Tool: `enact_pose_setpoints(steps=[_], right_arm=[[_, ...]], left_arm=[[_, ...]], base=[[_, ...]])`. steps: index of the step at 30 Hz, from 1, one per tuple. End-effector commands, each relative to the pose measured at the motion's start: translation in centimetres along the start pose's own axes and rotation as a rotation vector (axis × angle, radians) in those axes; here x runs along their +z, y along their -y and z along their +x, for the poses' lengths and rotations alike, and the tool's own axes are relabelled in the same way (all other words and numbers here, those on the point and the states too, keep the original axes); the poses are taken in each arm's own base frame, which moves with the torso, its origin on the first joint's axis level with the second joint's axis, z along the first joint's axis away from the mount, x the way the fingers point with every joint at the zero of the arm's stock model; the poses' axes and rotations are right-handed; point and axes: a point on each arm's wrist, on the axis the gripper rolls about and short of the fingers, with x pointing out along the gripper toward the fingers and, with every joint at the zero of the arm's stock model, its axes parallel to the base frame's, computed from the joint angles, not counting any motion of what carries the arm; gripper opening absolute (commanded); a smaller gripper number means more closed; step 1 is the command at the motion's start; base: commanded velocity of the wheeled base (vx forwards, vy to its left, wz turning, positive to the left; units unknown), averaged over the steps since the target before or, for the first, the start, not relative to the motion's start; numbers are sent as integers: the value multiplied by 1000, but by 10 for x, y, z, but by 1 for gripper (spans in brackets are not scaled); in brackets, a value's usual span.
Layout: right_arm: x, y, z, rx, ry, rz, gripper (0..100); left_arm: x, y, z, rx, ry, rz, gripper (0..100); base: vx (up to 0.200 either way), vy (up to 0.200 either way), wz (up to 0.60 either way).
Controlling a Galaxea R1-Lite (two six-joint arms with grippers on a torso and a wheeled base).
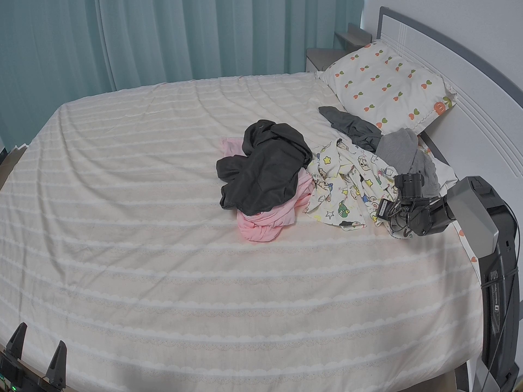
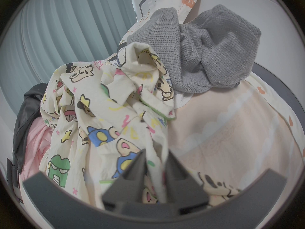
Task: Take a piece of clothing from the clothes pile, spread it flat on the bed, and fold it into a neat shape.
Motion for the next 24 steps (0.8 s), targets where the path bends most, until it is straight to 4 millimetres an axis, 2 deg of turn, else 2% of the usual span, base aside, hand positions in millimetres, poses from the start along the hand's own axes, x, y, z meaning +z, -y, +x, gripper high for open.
enact_pose_setpoints(steps=[1,6,9,11,12,15,24], right_arm=[[-2,1,-4,0,-15,8,0],[1,-7,-23,57,-14,83,0],[12,-13,-48,132,-1,142,0],[16,-12,-61,163,-4,147,0],[20,-12,-76,196,-11,150,0],[25,-7,-101,247,-19,153,0],[27,4,-162,400,33,150,0]], left_arm=[[-4,0,0,1,-1,1,100],[-4,0,0,1,-1,2,100],[-4,0,0,2,0,11,100],[-4,0,0,1,0,19,100],[-4,0,0,1,-1,33,100],[-4,0,0,1,0,37,100],[-4,0,0,-7,2,50,100]], base=[[0,0,0],[0,0,0],[0,0,0],[0,0,0],[0,0,0],[0,0,0],[0,0,0]])
